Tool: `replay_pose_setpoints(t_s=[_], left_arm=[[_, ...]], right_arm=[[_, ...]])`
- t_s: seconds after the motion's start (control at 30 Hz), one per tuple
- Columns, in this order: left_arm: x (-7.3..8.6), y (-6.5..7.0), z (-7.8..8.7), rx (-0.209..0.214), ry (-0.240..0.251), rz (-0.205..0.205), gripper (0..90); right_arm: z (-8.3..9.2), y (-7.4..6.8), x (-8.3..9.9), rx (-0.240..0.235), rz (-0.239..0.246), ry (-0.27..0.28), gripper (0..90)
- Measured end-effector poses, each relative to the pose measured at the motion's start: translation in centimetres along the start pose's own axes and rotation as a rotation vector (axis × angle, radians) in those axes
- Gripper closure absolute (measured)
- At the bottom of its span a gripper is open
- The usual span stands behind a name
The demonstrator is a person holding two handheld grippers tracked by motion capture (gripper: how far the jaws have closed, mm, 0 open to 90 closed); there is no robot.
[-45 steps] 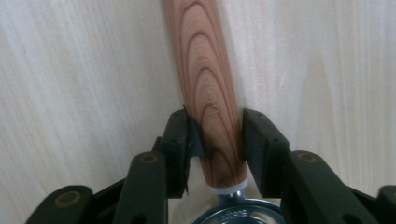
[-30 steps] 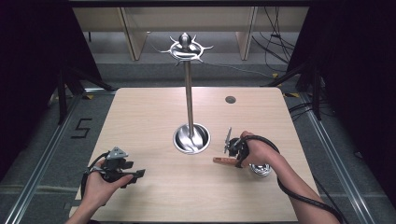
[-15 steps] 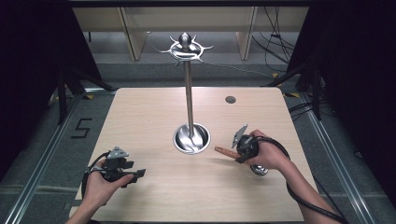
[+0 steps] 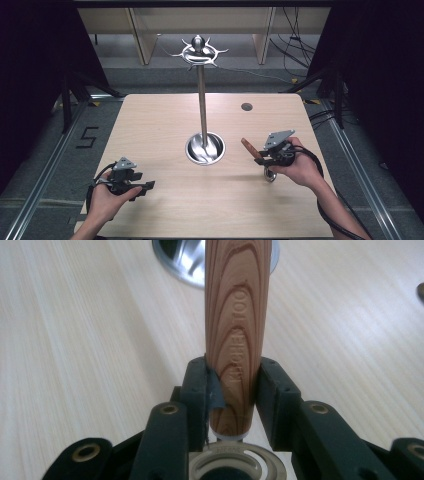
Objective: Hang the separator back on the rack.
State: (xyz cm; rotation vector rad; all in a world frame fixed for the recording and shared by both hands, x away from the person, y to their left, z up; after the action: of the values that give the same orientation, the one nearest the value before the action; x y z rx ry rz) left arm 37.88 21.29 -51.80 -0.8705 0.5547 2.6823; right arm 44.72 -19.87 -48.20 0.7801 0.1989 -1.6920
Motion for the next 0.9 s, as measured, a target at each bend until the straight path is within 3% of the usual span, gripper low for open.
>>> replay_pose_setpoints(t_s=[0.07,0.17,0.27,0.37,0.6,0.7,0.9], left_arm=[[0.0,0.0,0.0,0.003,-0.002,-0.001,37.8],[0.0,0.0,0.0,0.004,0.0,0.005,37.8],[0.0,0.0,0.0,0.009,-0.001,0.008,37.8],[0.0,0.0,0.1,0.01,0.002,0.009,37.9],[-0.2,-0.2,0.4,-0.008,0.017,0.004,37.9],[-0.2,-0.2,0.4,0.003,0.015,0.004,37.9],[-0.2,-0.2,0.5,-0.001,0.019,0.001,37.9]], right_arm=[[0.4,0.2,0.0,0.036,-0.016,0.031,69.1],[1.0,0.3,-0.1,0.034,-0.03,0.071,69.1],[1.6,0.6,-0.3,0.062,-0.046,0.113,69.1],[2.2,0.6,-0.8,0.071,-0.078,0.157,69.1],[2.8,0.3,-2.1,0.076,-0.099,0.222,69.1],[3.3,0.0,-3.2,0.073,-0.144,0.271,69.1],[4.0,-0.2,-4.1,0.082,-0.166,0.288,69.1]])
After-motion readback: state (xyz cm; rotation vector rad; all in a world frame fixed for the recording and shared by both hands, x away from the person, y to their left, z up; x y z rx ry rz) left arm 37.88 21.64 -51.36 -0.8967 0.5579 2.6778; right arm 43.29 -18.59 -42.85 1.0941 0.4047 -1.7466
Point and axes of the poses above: each handheld gripper's, and its own axes: z roughly backward along the jaws, x roughly out of its underside, y roughly to its right, the point moved 7 cm from there along -z, roughly forward along the jaws, and after that the axes turned 15 degrees about z, right-handed, at the moved point
